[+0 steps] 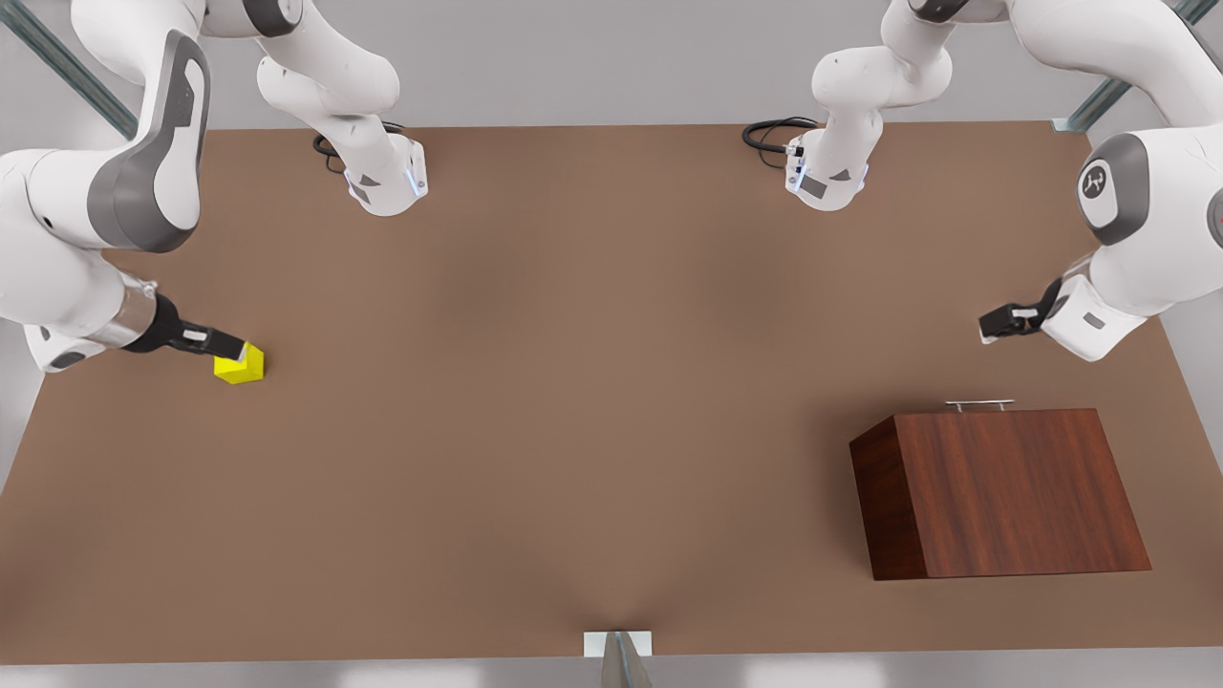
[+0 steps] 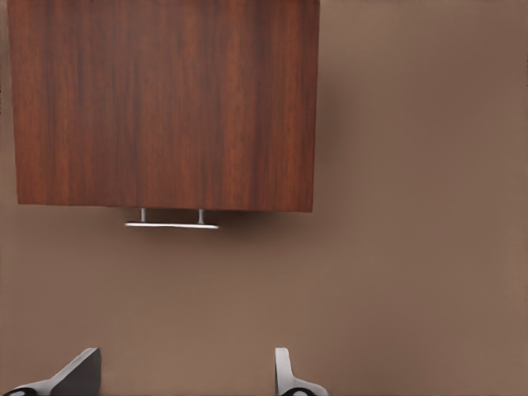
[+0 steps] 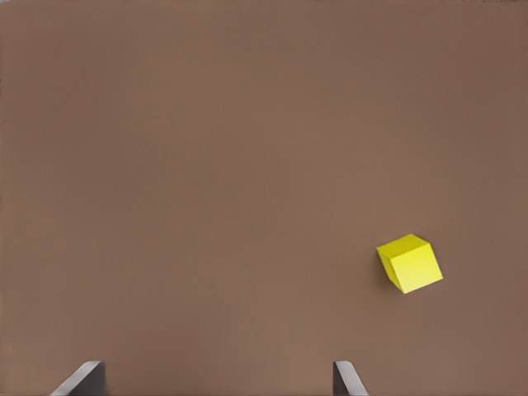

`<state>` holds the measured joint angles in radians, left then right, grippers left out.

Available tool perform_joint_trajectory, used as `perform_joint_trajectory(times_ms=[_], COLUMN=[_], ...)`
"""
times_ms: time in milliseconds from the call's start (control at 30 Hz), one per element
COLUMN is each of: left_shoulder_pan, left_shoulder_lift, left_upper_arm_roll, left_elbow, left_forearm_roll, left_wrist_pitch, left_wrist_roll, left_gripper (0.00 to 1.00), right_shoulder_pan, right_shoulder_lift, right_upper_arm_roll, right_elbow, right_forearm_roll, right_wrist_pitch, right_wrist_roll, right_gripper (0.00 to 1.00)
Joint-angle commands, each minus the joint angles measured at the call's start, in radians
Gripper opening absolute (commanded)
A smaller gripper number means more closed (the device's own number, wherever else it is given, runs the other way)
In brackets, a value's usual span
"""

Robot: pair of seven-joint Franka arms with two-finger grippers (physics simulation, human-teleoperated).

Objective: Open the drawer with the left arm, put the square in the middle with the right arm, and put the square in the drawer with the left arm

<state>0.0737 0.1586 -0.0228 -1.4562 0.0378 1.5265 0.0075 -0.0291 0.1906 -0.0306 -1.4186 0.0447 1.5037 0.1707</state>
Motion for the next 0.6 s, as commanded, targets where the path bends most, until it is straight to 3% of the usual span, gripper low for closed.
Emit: perform_joint_trajectory(times_ms=[0,133,333,567], left_shoulder_pan=[0.0,0.005,0.008,0.008], left_shoulder_lift=[-0.002,-0.017,-0.109,-0.113], left_upper_arm_roll=[0.001,0.049,0.069,0.089], left_elbow=[0.0,-0.133,-0.533,-0.714], left_forearm_roll=[0.002,0.014,0.011,0.203], left_wrist_pitch=[0.046,-0.022,0.603,0.968], left_wrist_roll=[-0.026,-0.191,-1.254,-1.888], left_gripper=[1.0,1.0,1.0,1.0], right_shoulder_pan=[0.0,0.002,0.0,-0.014], right_shoulder_lift=[0.0,-0.002,0.001,0.024], right_upper_arm_roll=[0.0,0.0,0.009,0.0], right_elbow=[0.001,0.001,0.004,0.001], right_forearm_roll=[0.0,0.001,0.006,0.004], right_wrist_pitch=[0.047,0.041,0.035,-0.006], right_wrist_roll=[0.075,0.073,-0.06,-0.37], right_gripper=[1.0,1.0,1.0,1.0])
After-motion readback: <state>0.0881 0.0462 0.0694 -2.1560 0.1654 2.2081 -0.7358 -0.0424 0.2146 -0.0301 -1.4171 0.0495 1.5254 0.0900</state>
